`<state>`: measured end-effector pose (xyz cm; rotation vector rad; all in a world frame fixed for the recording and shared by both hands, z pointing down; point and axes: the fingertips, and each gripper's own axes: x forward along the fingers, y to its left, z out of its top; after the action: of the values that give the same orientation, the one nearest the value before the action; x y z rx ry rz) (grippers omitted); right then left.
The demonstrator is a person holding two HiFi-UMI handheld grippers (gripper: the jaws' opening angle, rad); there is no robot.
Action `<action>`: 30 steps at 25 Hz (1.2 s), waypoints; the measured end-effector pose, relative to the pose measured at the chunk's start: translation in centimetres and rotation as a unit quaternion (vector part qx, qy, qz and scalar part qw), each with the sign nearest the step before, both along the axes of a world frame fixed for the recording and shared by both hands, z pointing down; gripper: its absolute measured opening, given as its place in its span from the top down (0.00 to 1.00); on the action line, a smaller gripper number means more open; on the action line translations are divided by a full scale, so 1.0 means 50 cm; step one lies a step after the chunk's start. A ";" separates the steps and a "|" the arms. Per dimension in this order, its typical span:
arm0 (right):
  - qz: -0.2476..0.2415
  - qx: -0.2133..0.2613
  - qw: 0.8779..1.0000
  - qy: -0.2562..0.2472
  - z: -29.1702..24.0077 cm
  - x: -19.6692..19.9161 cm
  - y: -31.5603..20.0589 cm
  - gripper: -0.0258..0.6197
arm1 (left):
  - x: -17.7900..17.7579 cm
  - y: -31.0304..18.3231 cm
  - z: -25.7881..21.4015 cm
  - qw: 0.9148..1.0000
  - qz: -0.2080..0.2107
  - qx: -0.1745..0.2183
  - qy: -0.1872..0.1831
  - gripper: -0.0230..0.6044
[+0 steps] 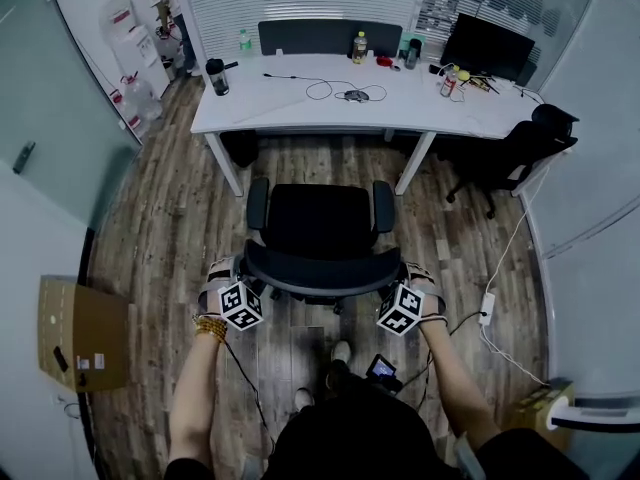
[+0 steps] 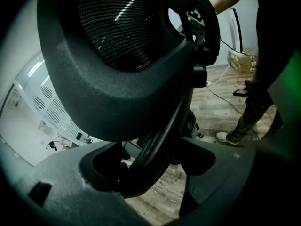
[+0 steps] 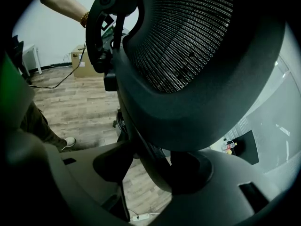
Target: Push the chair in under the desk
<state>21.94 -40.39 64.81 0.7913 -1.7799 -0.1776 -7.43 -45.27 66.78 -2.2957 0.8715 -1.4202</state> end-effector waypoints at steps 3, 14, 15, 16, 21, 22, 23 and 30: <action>-0.005 0.000 1.000 -0.001 0.000 0.005 -0.016 0.57 | 0.005 -0.015 -0.003 1.000 -0.014 0.001 0.015 0.39; -0.016 0.005 1.000 -0.002 -0.013 0.020 -0.066 0.57 | 0.020 -0.055 -0.006 0.999 -0.029 -0.001 0.026 0.37; -0.017 0.008 1.000 -0.001 -0.012 0.024 -0.072 0.57 | 0.023 -0.059 -0.007 0.999 -0.029 -0.004 0.028 0.37; -0.019 0.010 1.000 0.000 -0.009 0.027 -0.077 0.57 | 0.024 -0.063 -0.007 0.999 -0.030 -0.005 0.029 0.37; -0.027 0.012 1.000 -0.001 -0.005 0.038 -0.105 0.57 | 0.032 -0.081 -0.005 0.999 -0.037 -0.007 0.034 0.36; -0.028 0.013 1.000 -0.001 -0.006 0.041 -0.110 0.57 | 0.035 -0.084 -0.007 0.999 -0.038 -0.006 0.034 0.36; -0.030 0.015 0.999 -0.001 -0.006 0.043 -0.115 0.57 | 0.037 -0.088 -0.007 0.999 -0.038 -0.005 0.035 0.36; -0.033 0.013 0.999 -0.001 0.000 0.050 -0.141 0.57 | 0.045 -0.107 0.000 0.998 -0.039 -0.005 0.038 0.37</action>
<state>24.45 -47.43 64.79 0.7522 -1.8101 -0.2440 -5.19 -50.61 66.76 -2.3612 0.9887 -1.3790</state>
